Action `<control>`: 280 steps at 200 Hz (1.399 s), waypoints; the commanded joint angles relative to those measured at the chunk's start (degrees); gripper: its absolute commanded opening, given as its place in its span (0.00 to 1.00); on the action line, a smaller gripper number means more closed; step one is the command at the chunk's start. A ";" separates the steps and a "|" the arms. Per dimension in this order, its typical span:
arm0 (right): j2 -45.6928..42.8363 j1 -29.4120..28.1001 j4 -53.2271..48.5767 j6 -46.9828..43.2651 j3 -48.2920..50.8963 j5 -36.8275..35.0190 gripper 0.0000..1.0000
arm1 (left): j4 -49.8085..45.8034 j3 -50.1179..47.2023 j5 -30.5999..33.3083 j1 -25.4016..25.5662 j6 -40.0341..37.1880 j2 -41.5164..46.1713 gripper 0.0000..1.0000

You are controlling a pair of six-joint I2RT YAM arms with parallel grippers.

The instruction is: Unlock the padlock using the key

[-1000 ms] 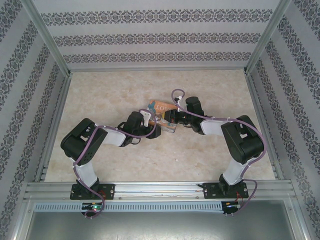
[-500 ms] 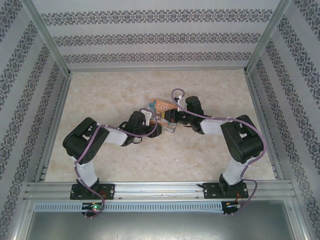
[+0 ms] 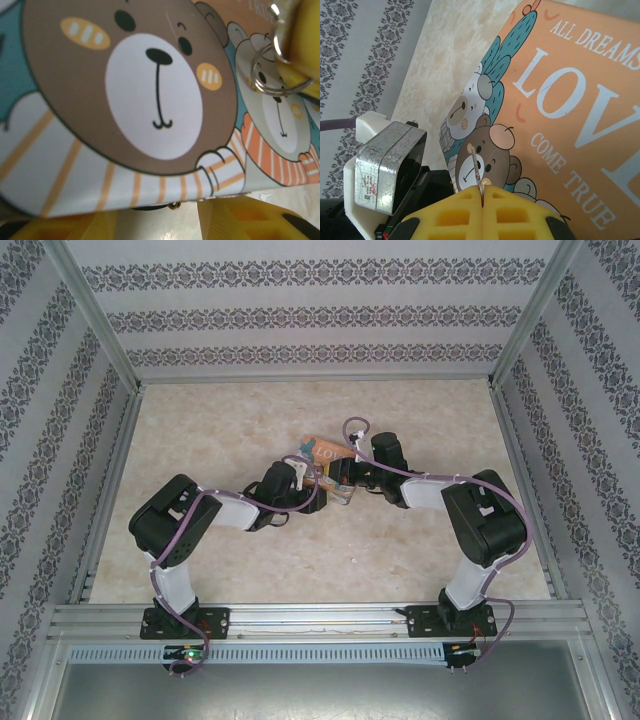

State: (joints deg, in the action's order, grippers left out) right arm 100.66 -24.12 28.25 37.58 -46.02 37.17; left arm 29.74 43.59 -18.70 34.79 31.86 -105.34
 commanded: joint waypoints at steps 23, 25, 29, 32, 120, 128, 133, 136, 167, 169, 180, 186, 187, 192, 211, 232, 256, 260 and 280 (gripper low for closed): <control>2.97 -1.11 -7.95 0.03 2.21 0.10 0.00 | -3.72 4.14 0.49 2.88 0.74 -2.91 0.42; 2.96 -1.11 -7.95 0.03 2.22 0.05 0.00 | -3.94 4.20 0.68 2.89 0.75 -2.93 0.42; 2.96 -1.11 -7.98 0.03 2.18 0.01 0.00 | -4.39 4.32 0.96 2.92 0.75 -3.16 0.41; 2.98 -1.11 -7.95 0.03 2.16 0.01 0.00 | -4.73 4.58 1.21 2.96 0.75 -3.32 0.41; 1.88 -1.17 -6.69 1.34 2.17 -0.01 0.00 | -6.53 6.63 2.13 3.10 0.24 -3.93 0.29; 1.37 -1.19 -6.34 1.59 2.16 0.00 0.00 | -6.49 6.51 2.17 3.04 0.14 -3.54 0.28; 0.94 -1.10 -6.16 1.77 2.08 0.01 0.00 | -6.50 6.34 2.10 3.01 0.08 -3.24 0.28; 0.68 -1.04 -6.10 1.85 2.07 0.01 0.00 | -6.37 6.22 2.09 3.01 0.05 -3.08 0.28; -3.28 -0.15 -4.28 2.84 2.38 0.01 0.00 | -6.49 5.13 1.69 2.92 -0.14 -0.30 0.25; -3.54 -0.08 -4.20 2.85 2.46 0.01 0.00 | -6.52 5.04 1.61 2.92 -0.13 -0.13 0.25; -5.69 0.46 -3.95 2.93 2.92 -0.17 0.00 | -7.04 4.72 0.94 2.92 -0.17 1.07 0.24; -6.91 0.79 -3.95 2.93 3.30 -0.24 0.00 | -7.42 4.52 0.57 2.92 -0.13 1.71 0.24; -7.16 0.85 -3.93 2.89 3.39 -0.25 0.00 | -7.46 4.50 0.54 2.92 -0.13 1.85 0.24; -8.24 1.12 -3.97 2.80 3.75 -0.34 0.00 | -7.87 4.50 0.19 2.92 -0.05 2.38 0.24; -12.94 2.33 -4.94 1.79 6.06 -0.93 0.00 | -9.80 4.71 -1.54 2.77 0.44 4.34 0.24; -18.75 3.28 -7.78 -0.85 9.43 -2.10 0.00 | -12.56 5.52 -3.74 2.49 1.95 6.18 0.24; -26.73 3.72 -10.52 -3.52 14.84 -5.32 0.00 | -17.07 7.51 -6.28 2.22 3.27 7.32 0.24; -28.00 3.65 -10.93 -4.01 15.81 -5.91 0.00 | -17.79 7.96 -6.74 2.22 3.30 7.42 0.24; -33.45 3.35 -12.52 -5.59 20.06 -8.71 0.00 | -20.67 9.37 -8.14 2.13 3.88 7.43 0.24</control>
State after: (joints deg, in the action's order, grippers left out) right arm 71.77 -20.62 19.42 35.75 -30.26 32.51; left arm 12.78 49.56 -23.18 36.75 34.20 -99.96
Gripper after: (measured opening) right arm 0.043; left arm 0.239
